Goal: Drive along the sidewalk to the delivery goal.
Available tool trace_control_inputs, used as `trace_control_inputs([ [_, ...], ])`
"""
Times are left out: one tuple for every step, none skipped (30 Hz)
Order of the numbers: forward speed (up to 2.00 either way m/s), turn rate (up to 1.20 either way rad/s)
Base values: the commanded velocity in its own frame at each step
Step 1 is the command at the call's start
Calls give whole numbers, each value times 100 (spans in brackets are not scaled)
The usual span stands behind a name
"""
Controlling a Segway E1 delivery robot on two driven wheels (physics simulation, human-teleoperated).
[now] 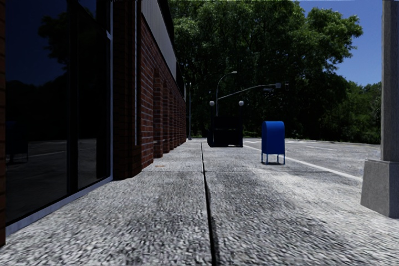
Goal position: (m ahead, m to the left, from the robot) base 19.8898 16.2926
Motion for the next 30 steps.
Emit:
trace_control_inputs([
  [200, 0],
  [200, 0],
  [200, 0],
  [200, 0],
  [200, 0],
  [200, 0],
  [200, 0],
  [200, 0],
  [200, 0],
  [200, 0],
  [200, 0],
  [200, 0],
  [200, 0],
  [200, 0],
  [200, 0],
  [200, 0],
  [200, 0],
  [200, 0],
  [200, 0],
  [200, 0],
  [200, 0],
  [200, 0],
  [200, 0],
  [200, 0],
  [200, 0],
  [200, 0],
  [200, 0],
  [200, 0],
  [200, 0],
  [200, 0],
])
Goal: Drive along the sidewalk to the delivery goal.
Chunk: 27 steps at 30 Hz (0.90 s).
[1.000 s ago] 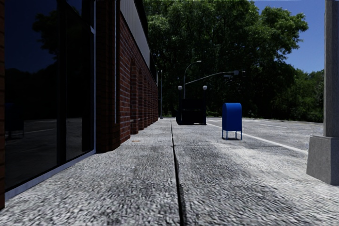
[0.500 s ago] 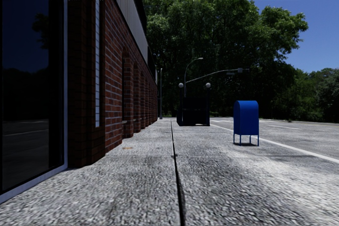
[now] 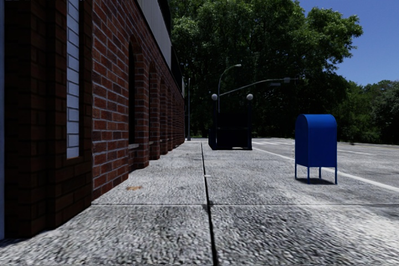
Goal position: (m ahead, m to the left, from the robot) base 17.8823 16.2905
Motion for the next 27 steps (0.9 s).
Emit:
trace_control_inputs([
  [200, 0],
  [200, 0],
  [200, 0],
  [200, 0],
  [200, 0],
  [200, 0],
  [200, 0],
  [200, 0],
  [200, 0],
  [200, 0],
  [200, 0],
  [200, 0],
  [200, 0],
  [200, 0],
  [200, 0],
  [200, 0],
  [200, 0],
  [200, 0],
  [200, 0],
  [200, 0],
  [200, 0],
  [200, 0],
  [200, 0],
  [200, 0],
  [200, 0],
  [200, 0],
  [200, 0],
])
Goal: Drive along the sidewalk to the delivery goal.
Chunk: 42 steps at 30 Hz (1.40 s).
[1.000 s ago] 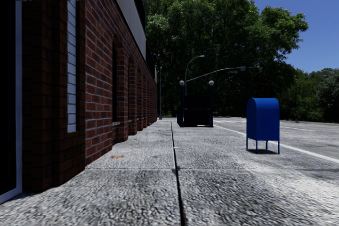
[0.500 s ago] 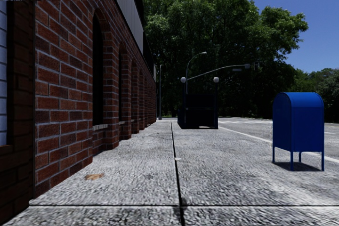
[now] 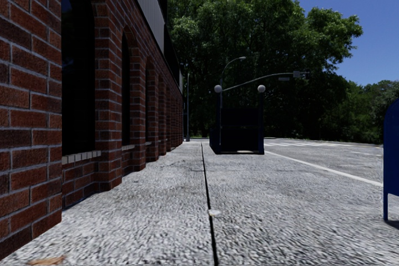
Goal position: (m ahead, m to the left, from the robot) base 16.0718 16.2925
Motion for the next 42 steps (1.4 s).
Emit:
trace_control_inputs([
  [200, 0],
  [200, 0],
  [200, 0],
  [200, 0],
  [200, 0],
  [200, 0],
  [200, 0],
  [200, 0],
  [200, 0],
  [200, 0],
  [200, 0],
  [200, 0],
  [200, 0],
  [200, 0],
  [200, 0],
  [200, 0],
  [200, 0],
  [200, 0],
  [200, 0],
  [200, 0],
  [200, 0],
  [200, 0],
  [200, 0],
  [200, 0],
  [200, 0],
  [200, 0],
  [200, 0],
  [200, 0],
  [200, 0],
  [200, 0],
  [200, 0],
  [200, 0],
  [200, 0],
  [200, 0],
  [200, 0],
  [200, 0],
  [200, 0],
  [200, 0],
  [200, 0],
  [200, 0],
  [200, 0],
  [200, 0],
])
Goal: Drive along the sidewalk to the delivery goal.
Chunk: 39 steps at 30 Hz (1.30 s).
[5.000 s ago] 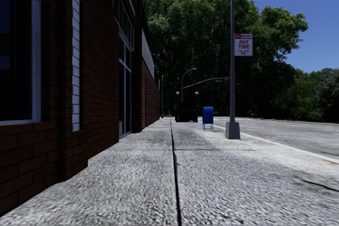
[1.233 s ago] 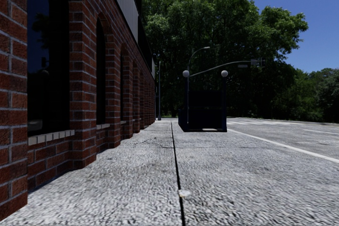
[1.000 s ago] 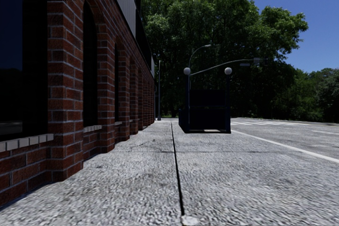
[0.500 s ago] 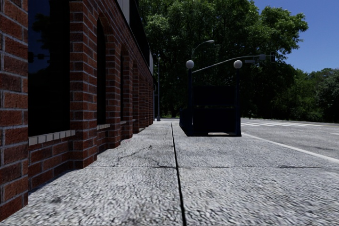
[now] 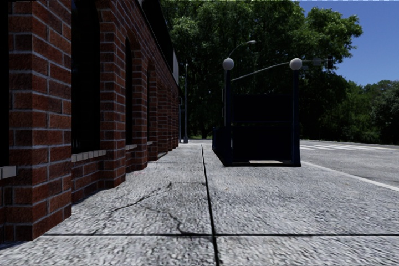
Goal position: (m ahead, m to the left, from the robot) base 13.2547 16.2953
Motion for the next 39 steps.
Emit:
trace_control_inputs([
  [200, 0],
  [200, 0],
  [200, 0],
  [200, 0],
  [200, 0],
  [200, 0],
  [200, 0],
  [200, 0],
  [200, 0],
  [200, 0],
  [200, 0],
  [200, 0],
  [200, 0],
  [200, 0],
  [200, 0],
  [200, 0],
  [200, 0],
  [200, 0],
  [200, 0],
  [200, 0],
  [200, 0],
  [200, 0],
  [200, 0],
  [200, 0],
  [200, 0],
  [200, 0],
  [200, 0],
  [200, 0],
  [200, 0],
  [200, 0],
  [200, 0],
  [200, 0],
  [200, 0],
  [200, 0],
  [200, 0],
  [200, 0],
  [200, 0],
  [200, 0],
  [200, 0],
])
